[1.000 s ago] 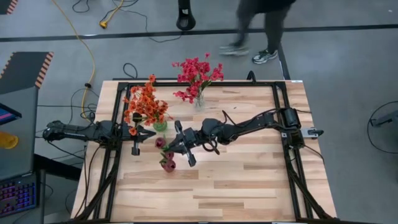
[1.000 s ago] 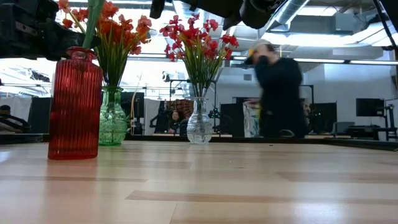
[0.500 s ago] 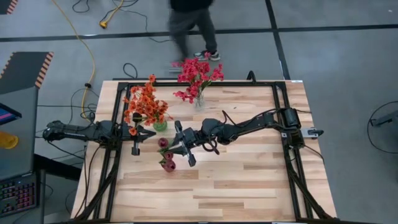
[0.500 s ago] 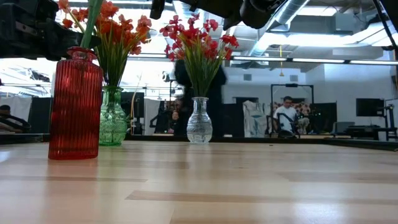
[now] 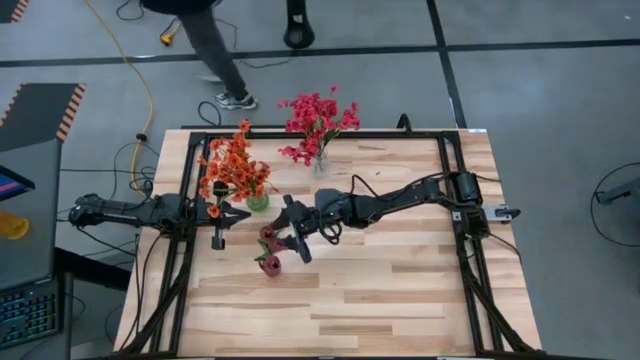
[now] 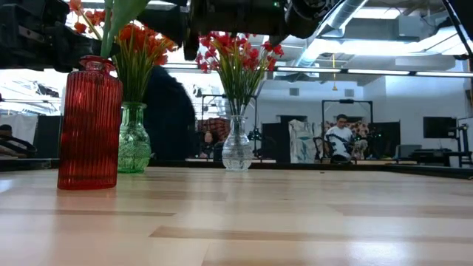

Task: Sort flowers into vase by color
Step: Put the red flower into the red vase, then return to Home Position

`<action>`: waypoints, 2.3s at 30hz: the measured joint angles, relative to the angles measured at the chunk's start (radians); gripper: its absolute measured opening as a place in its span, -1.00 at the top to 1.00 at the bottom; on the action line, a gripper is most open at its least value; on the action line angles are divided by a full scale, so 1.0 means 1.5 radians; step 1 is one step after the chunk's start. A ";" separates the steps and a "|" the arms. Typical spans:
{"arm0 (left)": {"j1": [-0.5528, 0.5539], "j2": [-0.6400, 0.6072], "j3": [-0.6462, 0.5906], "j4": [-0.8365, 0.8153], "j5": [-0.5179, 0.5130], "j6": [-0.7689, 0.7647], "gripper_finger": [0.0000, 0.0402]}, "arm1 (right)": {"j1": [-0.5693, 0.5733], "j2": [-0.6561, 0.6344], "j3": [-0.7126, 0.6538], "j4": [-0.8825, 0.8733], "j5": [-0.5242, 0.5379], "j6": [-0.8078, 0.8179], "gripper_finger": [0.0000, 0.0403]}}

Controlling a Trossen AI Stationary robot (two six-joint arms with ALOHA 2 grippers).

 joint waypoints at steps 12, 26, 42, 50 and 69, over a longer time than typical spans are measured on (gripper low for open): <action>0.000 0.000 0.000 -0.003 0.000 0.003 1.00 | -0.021 -0.124 0.000 -0.339 0.001 -0.103 -0.19; 0.000 0.000 0.000 -0.001 0.000 0.002 1.00 | -0.037 -0.388 0.000 -0.684 0.032 -0.162 -0.19; 0.000 0.000 0.000 0.001 -0.001 0.000 1.00 | -0.109 -0.754 -0.318 -0.634 0.073 -0.170 -0.19; 0.000 0.000 0.000 0.001 -0.001 0.000 1.00 | -0.162 -0.914 -0.541 -0.509 0.073 -0.097 -0.19; 0.000 0.000 0.000 0.001 0.000 -0.002 1.00 | -0.230 -1.231 -0.823 -0.412 0.073 -0.050 -0.19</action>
